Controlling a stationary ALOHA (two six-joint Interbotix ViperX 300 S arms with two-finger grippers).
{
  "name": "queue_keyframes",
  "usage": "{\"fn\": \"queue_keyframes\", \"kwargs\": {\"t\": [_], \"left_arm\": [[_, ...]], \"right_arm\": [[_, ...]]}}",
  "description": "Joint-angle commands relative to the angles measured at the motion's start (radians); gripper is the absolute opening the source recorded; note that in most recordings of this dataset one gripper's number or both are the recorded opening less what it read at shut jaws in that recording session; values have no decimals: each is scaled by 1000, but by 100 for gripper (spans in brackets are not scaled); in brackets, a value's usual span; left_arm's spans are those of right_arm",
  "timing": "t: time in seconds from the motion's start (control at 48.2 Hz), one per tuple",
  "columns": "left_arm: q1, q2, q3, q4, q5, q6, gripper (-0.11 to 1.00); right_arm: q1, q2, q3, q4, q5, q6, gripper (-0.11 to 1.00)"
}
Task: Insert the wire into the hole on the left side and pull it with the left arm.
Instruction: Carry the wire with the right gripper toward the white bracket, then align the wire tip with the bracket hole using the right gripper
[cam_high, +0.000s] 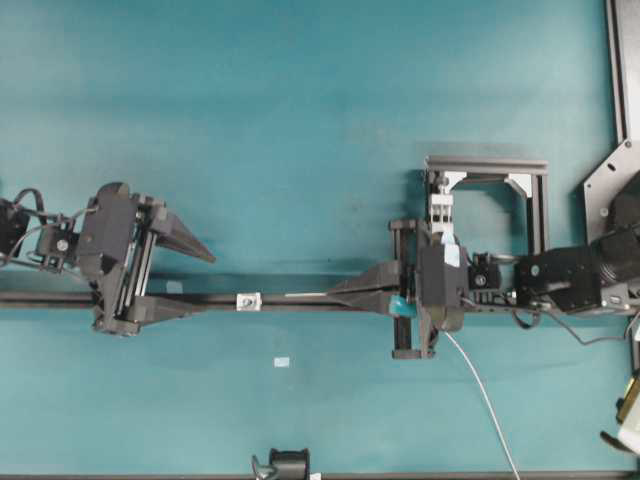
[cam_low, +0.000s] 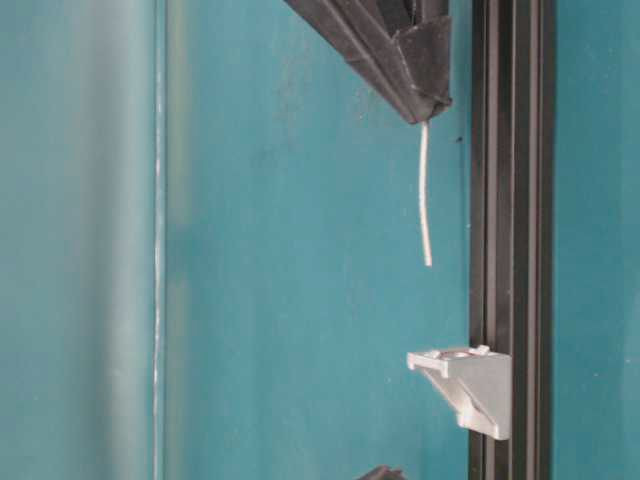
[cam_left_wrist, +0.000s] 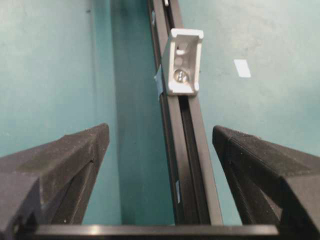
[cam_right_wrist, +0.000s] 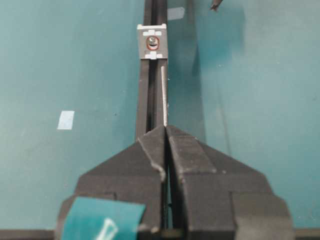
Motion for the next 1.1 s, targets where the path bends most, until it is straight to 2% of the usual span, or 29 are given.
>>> {"fn": "queue_keyframes", "kwargs": {"t": [0.0, 0.353, 1.08], "left_arm": [[-8, 0, -18, 3, -9, -8, 67], [-8, 32, -40, 6, -9, -8, 67], [-8, 34, -35, 6, -9, -3, 67]], "right_arm": [[5, -5, -12, 2, -23, 0, 1], [5, 34, -17, 28, -48, 0, 1], [26, 78, -63, 28, -98, 0, 1]]}}
